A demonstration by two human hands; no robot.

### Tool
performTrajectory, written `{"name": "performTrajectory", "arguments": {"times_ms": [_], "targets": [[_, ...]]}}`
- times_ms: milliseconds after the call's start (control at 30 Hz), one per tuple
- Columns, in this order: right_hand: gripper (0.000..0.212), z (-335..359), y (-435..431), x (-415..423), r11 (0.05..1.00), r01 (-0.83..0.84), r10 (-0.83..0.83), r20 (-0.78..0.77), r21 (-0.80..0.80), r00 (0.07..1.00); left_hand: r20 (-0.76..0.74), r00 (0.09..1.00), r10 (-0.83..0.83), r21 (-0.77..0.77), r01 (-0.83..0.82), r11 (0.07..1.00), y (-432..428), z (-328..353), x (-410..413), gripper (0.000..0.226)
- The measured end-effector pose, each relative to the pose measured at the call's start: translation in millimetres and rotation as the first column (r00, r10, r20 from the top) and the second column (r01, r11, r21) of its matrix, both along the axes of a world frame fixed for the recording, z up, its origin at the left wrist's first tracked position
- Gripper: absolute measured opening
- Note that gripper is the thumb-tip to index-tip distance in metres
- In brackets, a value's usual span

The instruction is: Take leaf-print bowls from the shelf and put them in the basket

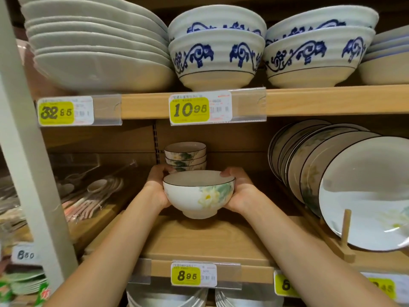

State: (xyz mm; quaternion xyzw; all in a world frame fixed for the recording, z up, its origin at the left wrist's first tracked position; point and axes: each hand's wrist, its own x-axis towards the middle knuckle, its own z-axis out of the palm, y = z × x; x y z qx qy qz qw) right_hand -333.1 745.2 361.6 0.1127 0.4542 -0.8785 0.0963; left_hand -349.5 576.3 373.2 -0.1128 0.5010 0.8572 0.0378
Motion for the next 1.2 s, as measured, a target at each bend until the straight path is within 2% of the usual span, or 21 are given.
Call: {"name": "performTrajectory", "arguments": {"times_ms": [100, 167, 233, 300, 367, 433, 533, 600, 733, 867, 1000, 1200], "targets": [[0.018, 2, -11, -2, 0.987, 0.137, -0.143, 0.065, 0.088, 0.988, -0.117, 0.986, 0.119, 0.087, -0.109, 0.99, 1, -8, 6, 0.024], [0.009, 2, -18, -5, 0.96, 0.23, -0.242, 0.065, 0.158, 0.968, -0.188, 0.973, 0.136, 0.036, -0.132, 0.991, 5, -21, 21, 0.03], [0.011, 1, -26, -6, 0.95, 0.269, -0.279, 0.049, 0.158, 0.959, -0.256, 0.958, 0.127, -0.056, -0.145, 0.988, 14, -30, 32, 0.036], [0.012, 0, -35, -5, 0.95, 0.283, -0.285, -0.001, 0.129, 0.959, -0.243, 0.955, 0.169, -0.063, -0.19, 0.98, 23, -29, 31, 0.042], [0.025, 2, -44, -5, 0.949, 0.291, -0.277, -0.119, 0.121, 0.954, -0.206, 0.953, 0.224, -0.017, -0.233, 0.972, 20, -17, 25, 0.045], [0.043, 8, -47, -9, 0.944, 0.29, -0.255, -0.208, 0.158, 0.944, -0.264, 0.942, 0.206, -0.017, -0.218, 0.976, 11, -7, 15, 0.043], [0.043, 19, -45, -8, 0.95, 0.258, -0.195, -0.308, 0.177, 0.931, -0.333, 0.93, 0.155, -0.067, -0.187, 0.98, -1, 6, 0, 0.046], [0.041, 23, -45, -8, 0.95, 0.246, -0.167, -0.35, 0.195, 0.922, -0.328, 0.93, 0.163, -0.079, -0.199, 0.977, -9, 14, -12, 0.045], [0.05, 25, -53, -16, 0.919, 0.216, -0.095, -0.346, 0.33, 0.933, -0.328, 0.922, 0.206, -0.179, -0.275, 0.945, -22, 21, -34, 0.046], [0.056, 16, -63, -22, 0.885, 0.135, -0.004, -0.283, 0.445, 0.959, -0.323, 0.933, 0.158, -0.017, -0.172, 0.985, -35, 6, -51, 0.038], [0.054, 5, -66, -33, 0.921, 0.088, 0.006, -0.24, 0.379, 0.971, -0.266, 0.946, 0.185, -0.007, -0.194, 0.981, -39, -14, -61, 0.043], [0.023, -12, -65, -47, 0.945, 0.057, 0.023, -0.239, 0.323, 0.971, -0.204, 0.966, 0.16, 0.003, -0.163, 0.987, -41, -24, -67, 0.041]]}}
